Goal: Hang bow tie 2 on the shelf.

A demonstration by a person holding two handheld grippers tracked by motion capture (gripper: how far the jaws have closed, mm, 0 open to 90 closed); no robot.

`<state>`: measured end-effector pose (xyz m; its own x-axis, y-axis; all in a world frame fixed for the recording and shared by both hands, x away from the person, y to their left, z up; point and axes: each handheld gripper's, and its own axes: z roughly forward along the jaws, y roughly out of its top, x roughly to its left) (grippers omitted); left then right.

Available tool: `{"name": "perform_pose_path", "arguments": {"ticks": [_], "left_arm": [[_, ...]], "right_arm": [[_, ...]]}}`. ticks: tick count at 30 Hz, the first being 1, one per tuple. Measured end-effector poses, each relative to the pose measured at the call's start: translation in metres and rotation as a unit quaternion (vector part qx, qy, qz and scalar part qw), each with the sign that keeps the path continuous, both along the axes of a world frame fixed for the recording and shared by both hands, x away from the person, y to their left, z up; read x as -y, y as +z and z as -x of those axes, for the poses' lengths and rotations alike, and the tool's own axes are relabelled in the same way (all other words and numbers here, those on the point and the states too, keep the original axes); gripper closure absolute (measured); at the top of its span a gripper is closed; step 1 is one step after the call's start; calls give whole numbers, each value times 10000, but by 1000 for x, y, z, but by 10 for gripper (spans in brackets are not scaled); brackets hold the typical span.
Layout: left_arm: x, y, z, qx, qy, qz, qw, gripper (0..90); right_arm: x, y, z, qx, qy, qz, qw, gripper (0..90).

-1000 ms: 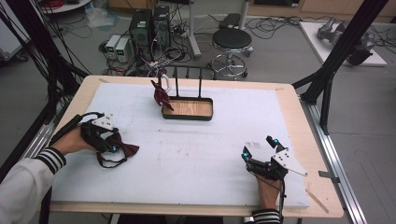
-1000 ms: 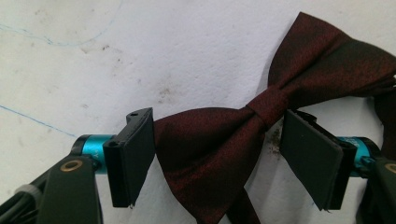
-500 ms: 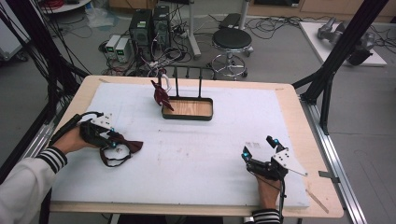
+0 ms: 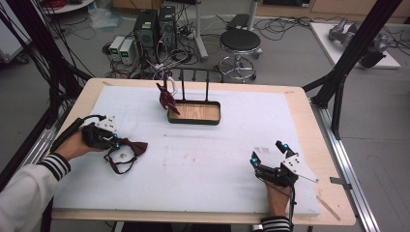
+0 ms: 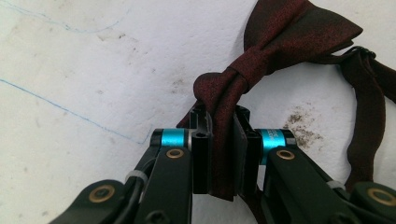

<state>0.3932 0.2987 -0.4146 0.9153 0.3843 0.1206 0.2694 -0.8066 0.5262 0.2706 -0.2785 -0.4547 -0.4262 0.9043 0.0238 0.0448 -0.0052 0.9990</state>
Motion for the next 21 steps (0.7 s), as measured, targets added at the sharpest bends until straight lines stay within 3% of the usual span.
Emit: {"name": "perform_pose_path", "arguments": {"ticks": [9, 16, 21], "left_arm": [[-1, 10, 1, 47, 357, 370, 9987, 799], [3, 20, 4, 112, 669, 782, 9946, 799], [12, 26, 3, 161, 881, 1119, 9897, 799]], "right_arm": [[0, 0, 0, 3, 4, -5, 10000, 25], [0, 0, 0, 4, 3, 0, 10000, 26], [0, 0, 0, 3, 4, 1, 10000, 25]]}}
